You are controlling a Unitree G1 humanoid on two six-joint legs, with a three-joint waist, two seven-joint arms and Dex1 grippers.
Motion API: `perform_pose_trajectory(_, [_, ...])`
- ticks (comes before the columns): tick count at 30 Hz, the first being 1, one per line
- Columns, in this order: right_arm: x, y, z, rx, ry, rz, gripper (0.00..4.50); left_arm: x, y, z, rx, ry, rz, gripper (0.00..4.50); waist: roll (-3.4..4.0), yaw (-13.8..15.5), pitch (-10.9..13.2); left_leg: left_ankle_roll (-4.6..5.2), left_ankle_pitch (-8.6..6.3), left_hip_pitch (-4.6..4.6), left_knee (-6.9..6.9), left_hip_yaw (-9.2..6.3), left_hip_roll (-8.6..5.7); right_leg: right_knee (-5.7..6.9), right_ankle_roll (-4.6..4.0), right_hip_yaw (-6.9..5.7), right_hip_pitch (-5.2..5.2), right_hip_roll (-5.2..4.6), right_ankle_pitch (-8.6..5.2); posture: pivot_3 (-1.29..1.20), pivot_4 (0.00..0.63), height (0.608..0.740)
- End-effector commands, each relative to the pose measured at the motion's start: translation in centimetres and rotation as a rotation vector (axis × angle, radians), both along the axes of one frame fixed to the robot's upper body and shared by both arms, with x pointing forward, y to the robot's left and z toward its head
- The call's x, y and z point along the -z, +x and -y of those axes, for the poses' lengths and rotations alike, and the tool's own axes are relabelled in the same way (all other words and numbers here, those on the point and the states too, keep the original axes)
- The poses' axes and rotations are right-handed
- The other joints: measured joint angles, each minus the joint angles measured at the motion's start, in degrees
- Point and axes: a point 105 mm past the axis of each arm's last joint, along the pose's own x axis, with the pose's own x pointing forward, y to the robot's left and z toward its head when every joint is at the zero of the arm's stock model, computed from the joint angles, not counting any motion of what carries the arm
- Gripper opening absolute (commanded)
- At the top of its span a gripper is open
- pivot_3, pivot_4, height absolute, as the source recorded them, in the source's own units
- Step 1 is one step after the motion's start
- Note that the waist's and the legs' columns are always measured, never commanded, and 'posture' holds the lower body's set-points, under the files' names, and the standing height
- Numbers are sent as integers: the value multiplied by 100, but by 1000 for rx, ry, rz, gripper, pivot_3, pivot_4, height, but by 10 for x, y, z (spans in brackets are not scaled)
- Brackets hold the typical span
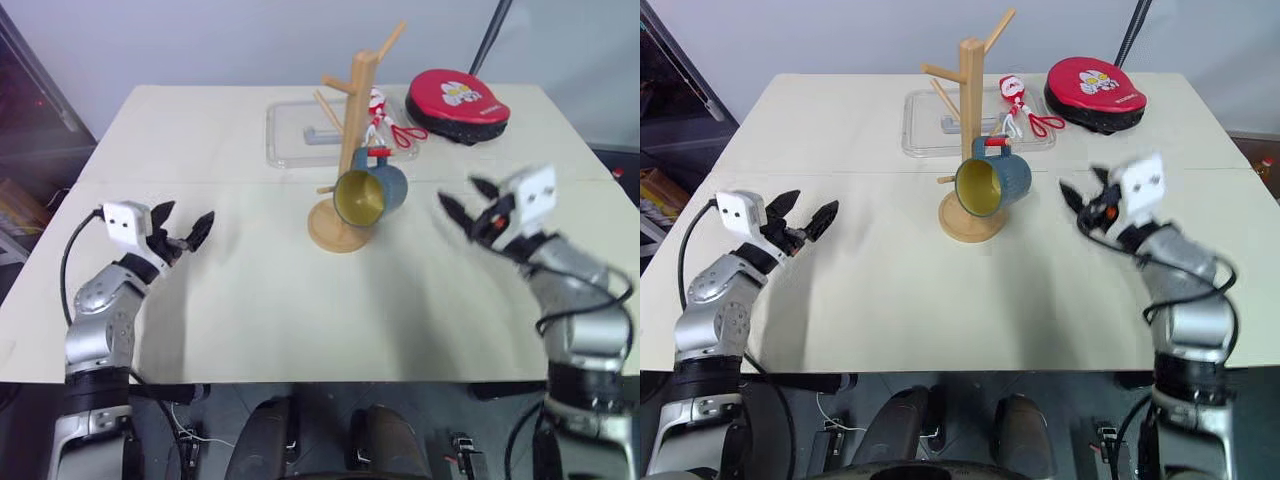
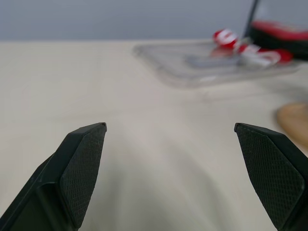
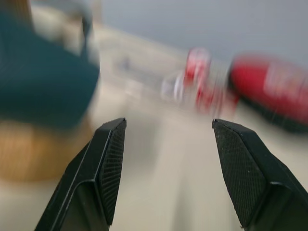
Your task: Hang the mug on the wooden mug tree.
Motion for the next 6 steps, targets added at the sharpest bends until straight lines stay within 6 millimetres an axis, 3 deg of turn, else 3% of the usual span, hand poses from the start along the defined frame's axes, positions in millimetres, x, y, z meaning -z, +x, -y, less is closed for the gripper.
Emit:
perform_pose_trajectory(1, [-2, -3, -8, 4, 18, 81, 2921, 6, -5, -13, -87, 20, 1, 4500, 1, -18, 0, -2, 1, 0, 1, 2, 0, 2, -1, 2, -2, 0, 1, 0, 150, 739])
perform_pose_trajectory(6, [15, -2, -12, 2, 49, 75, 2921, 13, -12, -16, -102, 31, -13, 4500, 0, -16, 0, -4, 2, 5, 3, 0, 4, 2, -3, 3, 1, 0, 4, 0, 150, 739])
